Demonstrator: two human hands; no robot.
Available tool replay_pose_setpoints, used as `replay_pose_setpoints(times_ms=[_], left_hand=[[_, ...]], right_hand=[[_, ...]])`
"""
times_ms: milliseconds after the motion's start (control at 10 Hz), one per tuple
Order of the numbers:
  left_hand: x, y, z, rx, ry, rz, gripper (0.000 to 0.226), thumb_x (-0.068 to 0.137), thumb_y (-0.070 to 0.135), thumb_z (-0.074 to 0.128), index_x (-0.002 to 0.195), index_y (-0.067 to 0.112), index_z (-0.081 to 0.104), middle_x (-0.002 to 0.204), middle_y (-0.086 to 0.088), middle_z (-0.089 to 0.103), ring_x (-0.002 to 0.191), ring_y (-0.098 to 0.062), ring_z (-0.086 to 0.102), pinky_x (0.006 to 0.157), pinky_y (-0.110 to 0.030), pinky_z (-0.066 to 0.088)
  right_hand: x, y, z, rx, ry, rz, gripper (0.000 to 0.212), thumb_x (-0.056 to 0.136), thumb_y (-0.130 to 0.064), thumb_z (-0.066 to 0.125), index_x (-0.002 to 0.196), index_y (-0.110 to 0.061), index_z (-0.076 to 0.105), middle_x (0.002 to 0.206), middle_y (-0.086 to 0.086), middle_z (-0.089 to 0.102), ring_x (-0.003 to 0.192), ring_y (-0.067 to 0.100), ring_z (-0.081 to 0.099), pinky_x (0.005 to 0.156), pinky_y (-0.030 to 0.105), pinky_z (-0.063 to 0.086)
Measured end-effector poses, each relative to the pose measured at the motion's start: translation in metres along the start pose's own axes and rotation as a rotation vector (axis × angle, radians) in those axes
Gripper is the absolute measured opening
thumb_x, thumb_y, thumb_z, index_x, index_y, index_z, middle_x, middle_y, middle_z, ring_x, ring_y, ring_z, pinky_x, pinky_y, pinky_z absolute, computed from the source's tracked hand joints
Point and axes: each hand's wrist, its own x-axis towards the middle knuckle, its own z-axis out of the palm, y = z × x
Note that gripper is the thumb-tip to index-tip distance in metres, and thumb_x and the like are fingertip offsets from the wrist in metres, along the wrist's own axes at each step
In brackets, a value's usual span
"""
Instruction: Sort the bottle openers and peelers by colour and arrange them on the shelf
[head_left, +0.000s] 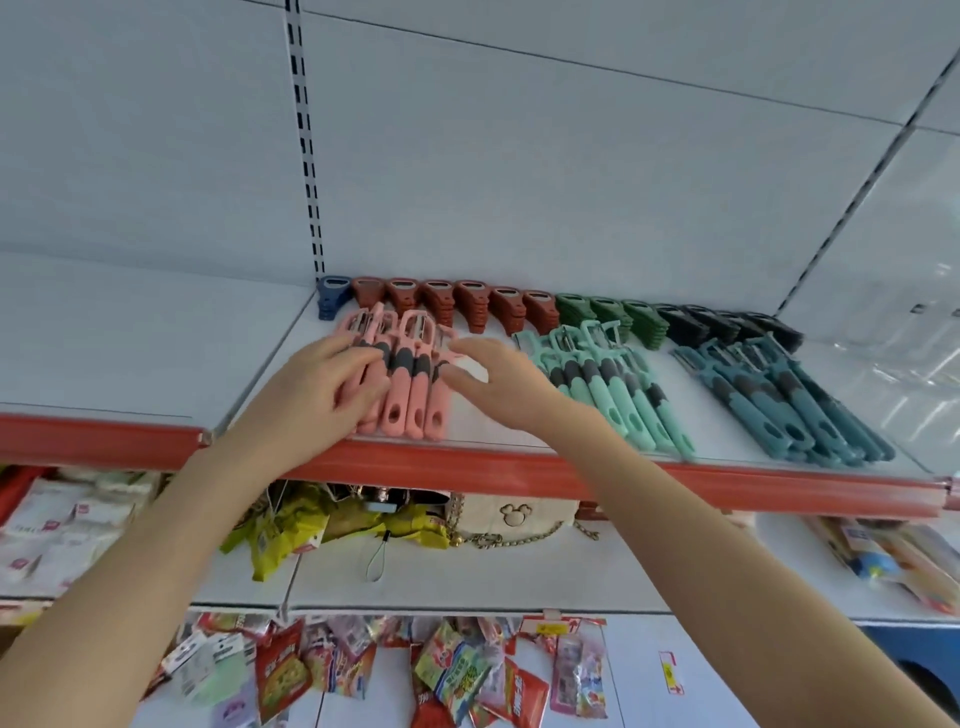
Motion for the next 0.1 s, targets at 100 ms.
replay_pose_setpoints(times_ms=[100], left_hand=[[-0.0089,0.0185,0.0025,0.019,0.168,0.108,0.029,0.091,0.023,0.057,0.110,0.004,0.067,0.118,-0.013,0.062,0.112,-0.028,0.057,0.092,-0.027,0.034]], right_hand=[[-0.0229,0.0016,-0.0157,0.071,0.124,-0.031,0.045,0.097,-0.034,0.044,0.137,-0.013,0.044,0.142,-0.001,0.044,0.130,0.012,0.038,0.096,0.015,0.025]])
